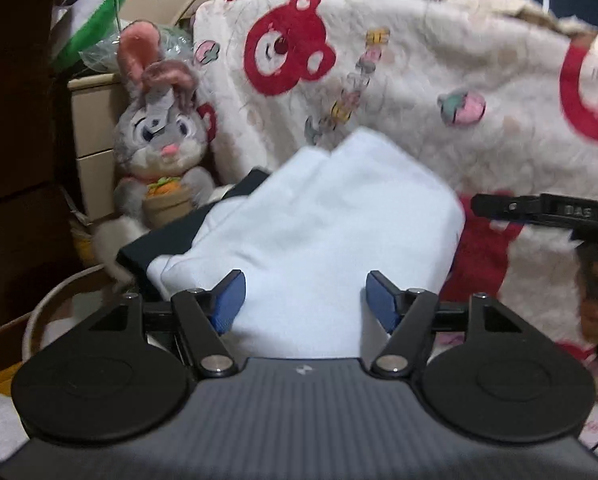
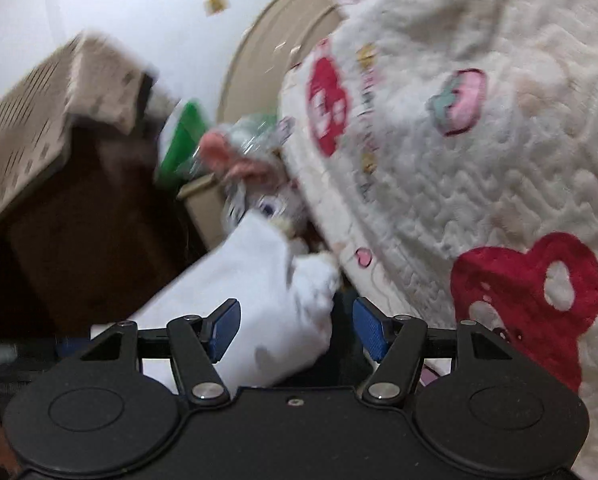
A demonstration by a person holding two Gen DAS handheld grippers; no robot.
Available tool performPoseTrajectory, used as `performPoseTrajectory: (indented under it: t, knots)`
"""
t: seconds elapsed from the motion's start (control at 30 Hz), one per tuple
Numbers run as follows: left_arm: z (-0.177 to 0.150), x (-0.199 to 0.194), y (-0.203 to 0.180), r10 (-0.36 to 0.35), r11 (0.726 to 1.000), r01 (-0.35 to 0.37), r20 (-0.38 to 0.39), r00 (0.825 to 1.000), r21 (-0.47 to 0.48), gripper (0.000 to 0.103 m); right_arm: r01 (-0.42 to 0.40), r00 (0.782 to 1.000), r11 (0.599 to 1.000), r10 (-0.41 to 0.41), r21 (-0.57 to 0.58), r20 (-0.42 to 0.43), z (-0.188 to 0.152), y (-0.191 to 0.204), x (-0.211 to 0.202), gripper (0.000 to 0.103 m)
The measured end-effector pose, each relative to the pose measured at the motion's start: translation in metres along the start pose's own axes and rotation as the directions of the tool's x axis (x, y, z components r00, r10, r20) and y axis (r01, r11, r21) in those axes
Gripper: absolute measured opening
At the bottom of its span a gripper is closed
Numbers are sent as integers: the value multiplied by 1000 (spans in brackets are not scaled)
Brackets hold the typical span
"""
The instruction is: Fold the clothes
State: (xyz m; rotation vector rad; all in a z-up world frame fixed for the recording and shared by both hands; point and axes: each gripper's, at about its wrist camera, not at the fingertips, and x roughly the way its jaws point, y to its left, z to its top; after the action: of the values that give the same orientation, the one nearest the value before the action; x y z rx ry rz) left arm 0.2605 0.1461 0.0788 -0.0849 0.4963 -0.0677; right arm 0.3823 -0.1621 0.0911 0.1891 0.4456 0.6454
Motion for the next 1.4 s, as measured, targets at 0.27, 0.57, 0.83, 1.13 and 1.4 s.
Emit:
performPoseTrajectory:
  t: [0.27, 0.57, 0.83, 1.13, 1.4]
  knots:
    - [-10, -45, -40, 14, 1000, -15, 43, 999, 9, 91, 33, 993, 976, -56, -215, -100, -24, 34, -51, 74]
    - [-63, -68, -120, -39, 992, 54, -129, 991, 112, 98, 13, 987, 960, -57, -280, -148, -67, 62, -120, 79]
    - [-99, -109, -153, -72, 997, 79, -221, 973, 23, 103, 40, 979, 981, -77, -189, -189, -98, 73, -187, 80]
    - [-137, -143, -202, 2, 986, 52, -316, 949, 161, 103, 72, 984, 993, -86, -92, -158, -147, 79, -257, 85]
    - [-161, -149, -225, -62, 970, 145, -376, 925, 196, 103, 120, 979, 992, -126, -44, -163, -170, 84, -286, 87]
